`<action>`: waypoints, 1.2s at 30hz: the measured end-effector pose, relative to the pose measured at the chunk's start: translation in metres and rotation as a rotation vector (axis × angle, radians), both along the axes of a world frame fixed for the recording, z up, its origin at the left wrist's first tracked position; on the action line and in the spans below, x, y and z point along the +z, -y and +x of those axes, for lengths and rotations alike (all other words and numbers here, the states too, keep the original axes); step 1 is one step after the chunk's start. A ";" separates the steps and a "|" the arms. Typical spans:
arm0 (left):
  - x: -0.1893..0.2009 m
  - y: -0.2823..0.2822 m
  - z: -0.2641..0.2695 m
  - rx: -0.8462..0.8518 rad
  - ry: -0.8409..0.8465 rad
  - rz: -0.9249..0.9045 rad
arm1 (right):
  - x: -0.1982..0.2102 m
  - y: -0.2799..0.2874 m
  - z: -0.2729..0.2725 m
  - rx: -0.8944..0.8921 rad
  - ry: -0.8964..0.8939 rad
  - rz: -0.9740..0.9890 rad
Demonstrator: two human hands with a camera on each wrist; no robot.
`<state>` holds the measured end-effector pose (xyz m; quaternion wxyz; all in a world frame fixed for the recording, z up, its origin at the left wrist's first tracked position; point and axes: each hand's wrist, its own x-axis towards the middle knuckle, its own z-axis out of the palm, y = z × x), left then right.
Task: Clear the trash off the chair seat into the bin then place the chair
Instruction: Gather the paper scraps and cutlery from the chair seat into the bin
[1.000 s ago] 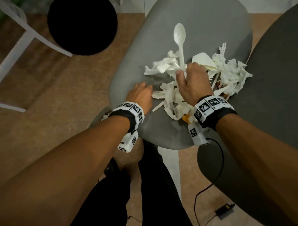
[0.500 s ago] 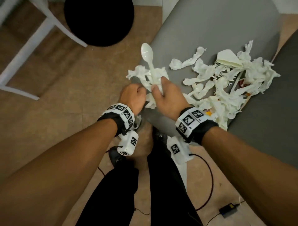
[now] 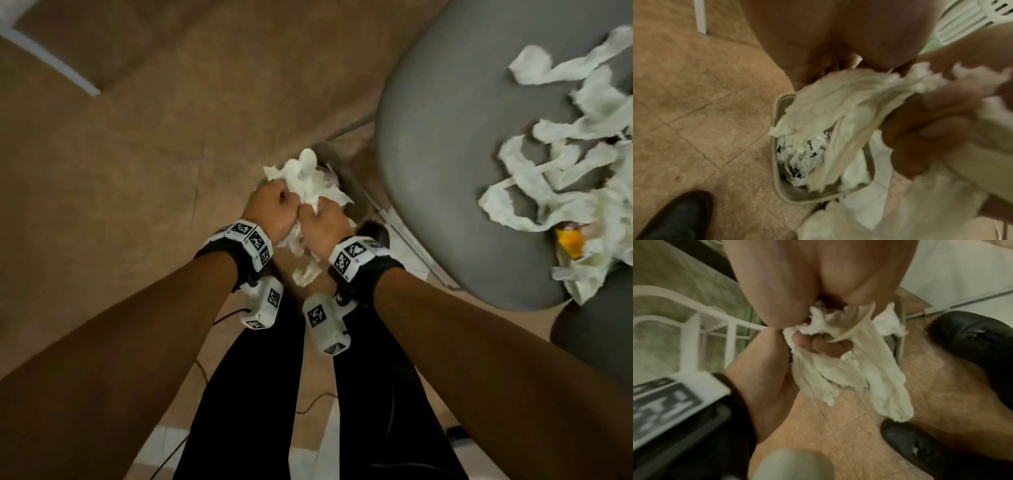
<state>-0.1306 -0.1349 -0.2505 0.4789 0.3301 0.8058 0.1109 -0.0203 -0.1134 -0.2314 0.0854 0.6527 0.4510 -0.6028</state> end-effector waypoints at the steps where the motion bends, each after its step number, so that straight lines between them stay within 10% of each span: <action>1: -0.011 0.005 0.002 -0.002 0.008 0.002 | -0.013 0.000 0.001 -0.006 0.039 -0.041; 10: -0.036 0.019 0.003 0.038 0.084 0.010 | -0.081 -0.016 -0.003 -0.381 0.024 -0.383; 16: -0.025 0.013 -0.024 -0.077 -0.034 -0.002 | -0.072 -0.023 0.002 -0.375 0.058 -0.273; 22: 0.049 -0.028 -0.017 -0.171 -0.158 0.132 | 0.027 -0.039 0.014 -0.378 -0.223 -0.349; 29: 0.136 -0.130 0.048 -0.628 -0.288 0.412 | 0.121 -0.103 0.079 -0.355 -0.380 0.023; 36: 0.133 -0.173 0.210 -1.110 -0.195 0.463 | 0.136 -0.178 0.263 -0.182 0.151 0.608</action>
